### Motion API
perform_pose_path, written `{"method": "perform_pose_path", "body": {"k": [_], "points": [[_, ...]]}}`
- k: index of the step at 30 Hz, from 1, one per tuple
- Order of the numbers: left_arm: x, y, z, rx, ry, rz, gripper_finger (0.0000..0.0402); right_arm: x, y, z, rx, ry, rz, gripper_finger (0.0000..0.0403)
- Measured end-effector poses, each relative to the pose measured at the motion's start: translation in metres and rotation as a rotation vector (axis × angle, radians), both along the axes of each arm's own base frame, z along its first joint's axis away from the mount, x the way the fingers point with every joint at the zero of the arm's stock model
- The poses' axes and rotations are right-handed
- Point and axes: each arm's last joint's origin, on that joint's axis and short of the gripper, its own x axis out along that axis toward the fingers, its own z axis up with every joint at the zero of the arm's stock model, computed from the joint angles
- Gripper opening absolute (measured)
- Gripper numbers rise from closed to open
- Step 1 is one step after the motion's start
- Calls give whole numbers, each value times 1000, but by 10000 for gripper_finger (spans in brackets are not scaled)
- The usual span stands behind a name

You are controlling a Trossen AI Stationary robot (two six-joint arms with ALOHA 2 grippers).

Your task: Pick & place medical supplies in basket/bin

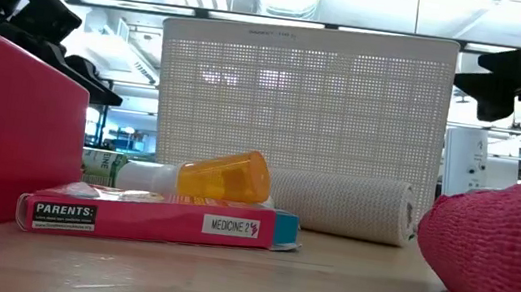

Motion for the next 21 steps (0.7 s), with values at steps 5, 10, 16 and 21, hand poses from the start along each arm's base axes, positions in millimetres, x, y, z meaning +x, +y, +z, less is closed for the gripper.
{"method": "perform_pose_path", "body": {"k": [5, 10, 16, 21], "points": [[0, 0, 0, 0, 0, 0, 242, 0, 0, 0, 0, 0, 0, 249], [0, 0, 0, 0, 0, 0, 242, 0, 0, 0, 0, 0, 0, 249], [0, 0, 0, 0, 1, 0, 242, 0, 0, 0, -34, -1, -1, 249], [0, 0, 0, 0, 1, 0, 242, 0, 0, 1, 411, -13, 19, 249]]}}
